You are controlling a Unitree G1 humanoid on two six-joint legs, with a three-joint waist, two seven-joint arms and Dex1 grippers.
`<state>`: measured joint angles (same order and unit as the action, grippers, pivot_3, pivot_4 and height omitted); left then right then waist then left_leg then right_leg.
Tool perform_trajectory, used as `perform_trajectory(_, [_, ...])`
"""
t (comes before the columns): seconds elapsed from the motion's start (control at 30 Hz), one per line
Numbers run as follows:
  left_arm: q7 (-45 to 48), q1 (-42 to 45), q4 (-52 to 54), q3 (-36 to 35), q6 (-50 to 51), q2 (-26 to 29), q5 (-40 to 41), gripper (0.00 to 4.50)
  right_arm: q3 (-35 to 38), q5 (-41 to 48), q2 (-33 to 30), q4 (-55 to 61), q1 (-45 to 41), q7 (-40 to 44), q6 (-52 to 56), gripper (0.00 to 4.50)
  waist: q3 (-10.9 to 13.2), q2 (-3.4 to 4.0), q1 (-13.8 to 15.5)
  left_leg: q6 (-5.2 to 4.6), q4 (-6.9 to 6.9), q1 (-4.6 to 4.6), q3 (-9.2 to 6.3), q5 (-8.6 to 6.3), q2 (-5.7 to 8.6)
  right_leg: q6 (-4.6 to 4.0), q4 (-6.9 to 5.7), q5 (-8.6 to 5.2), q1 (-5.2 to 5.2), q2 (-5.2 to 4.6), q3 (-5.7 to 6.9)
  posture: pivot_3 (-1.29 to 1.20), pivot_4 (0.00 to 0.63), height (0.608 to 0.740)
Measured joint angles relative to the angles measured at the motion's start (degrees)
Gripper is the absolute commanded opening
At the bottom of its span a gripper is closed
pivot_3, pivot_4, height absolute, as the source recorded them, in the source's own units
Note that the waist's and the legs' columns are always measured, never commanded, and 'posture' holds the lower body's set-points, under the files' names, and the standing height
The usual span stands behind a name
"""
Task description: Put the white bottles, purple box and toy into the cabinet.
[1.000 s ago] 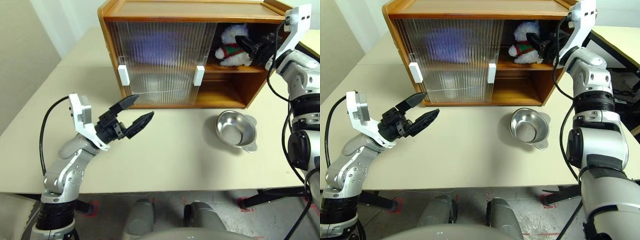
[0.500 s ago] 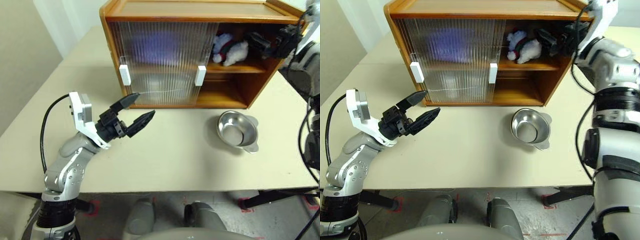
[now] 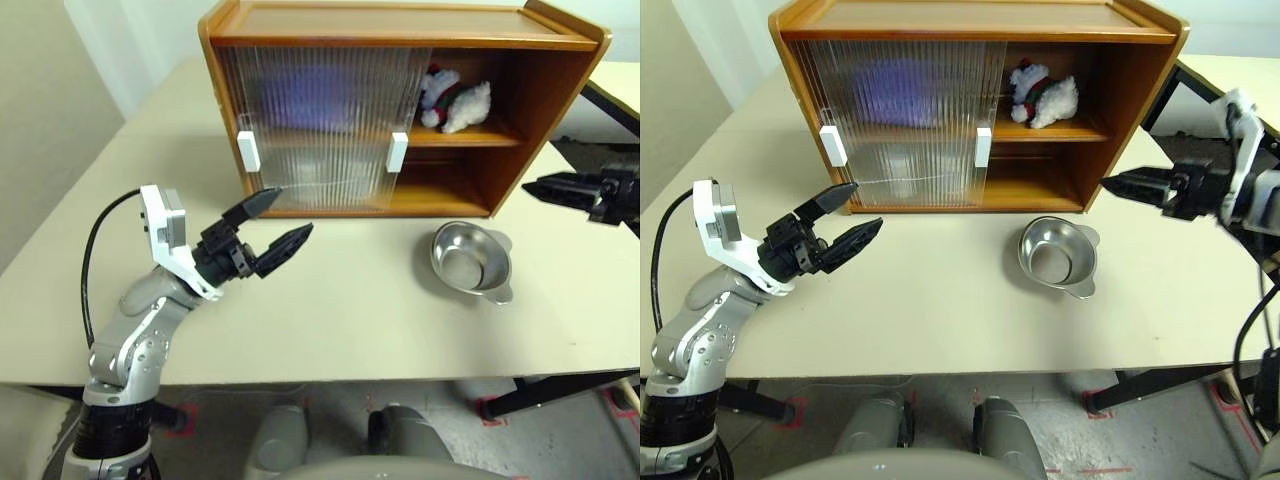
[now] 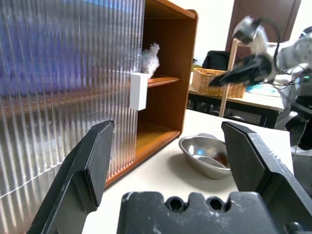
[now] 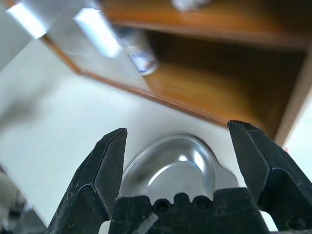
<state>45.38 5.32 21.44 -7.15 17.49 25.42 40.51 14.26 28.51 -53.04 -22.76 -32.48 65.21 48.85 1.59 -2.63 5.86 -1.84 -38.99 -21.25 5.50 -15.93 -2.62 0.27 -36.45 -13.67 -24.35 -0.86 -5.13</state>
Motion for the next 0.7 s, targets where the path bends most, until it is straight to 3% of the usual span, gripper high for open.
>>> perform_trajectory(0.27, [0.4,0.1,0.0,0.8,0.0,-0.3,0.0,4.50,8.2,2.6,9.8,-5.5,1.8,-14.7,3.1,4.46,0.0,-0.01,0.0,-0.10,0.00,0.00,-0.04,0.06,0.07,0.02,0.04,0.05,-0.01,0.01,-0.10,0.23,0.000,0.740])
perform_trajectory(0.7, [0.4,-0.5,0.0,0.9,0.0,-0.5,-0.1,4.50,12.1,4.8,13.8,-14.4,5.3,-19.6,6.0,4.46,0.0,-0.02,-0.3,-0.10,0.00,-0.03,-0.02,0.06,0.09,0.12,0.08,0.05,0.07,0.01,-0.16,0.23,0.000,0.740])
